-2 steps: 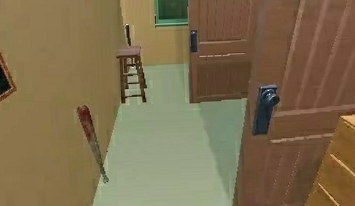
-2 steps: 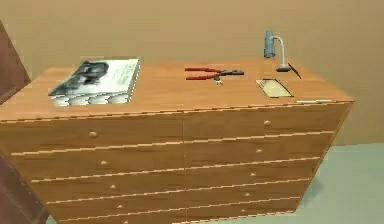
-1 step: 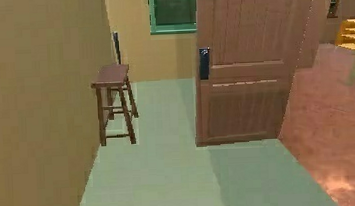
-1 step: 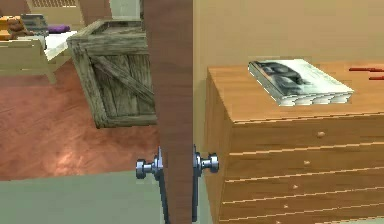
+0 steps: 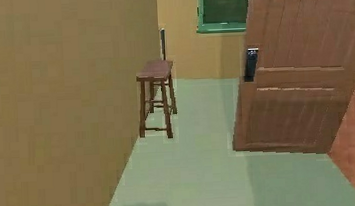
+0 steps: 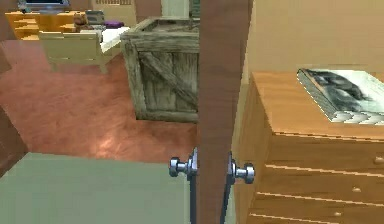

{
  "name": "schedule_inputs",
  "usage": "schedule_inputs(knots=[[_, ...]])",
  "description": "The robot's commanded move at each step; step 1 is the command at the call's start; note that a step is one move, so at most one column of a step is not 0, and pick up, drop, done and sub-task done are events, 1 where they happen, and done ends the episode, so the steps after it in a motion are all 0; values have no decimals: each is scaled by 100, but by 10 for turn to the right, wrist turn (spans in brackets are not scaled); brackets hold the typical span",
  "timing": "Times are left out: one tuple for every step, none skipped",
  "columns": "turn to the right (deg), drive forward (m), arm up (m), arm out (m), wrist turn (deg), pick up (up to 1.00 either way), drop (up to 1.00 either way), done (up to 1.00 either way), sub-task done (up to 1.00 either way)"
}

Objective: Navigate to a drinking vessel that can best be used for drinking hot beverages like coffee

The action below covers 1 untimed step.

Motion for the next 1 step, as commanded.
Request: schedule_inputs(knots=[[0,25,0,0,0,0,0,0,0]])
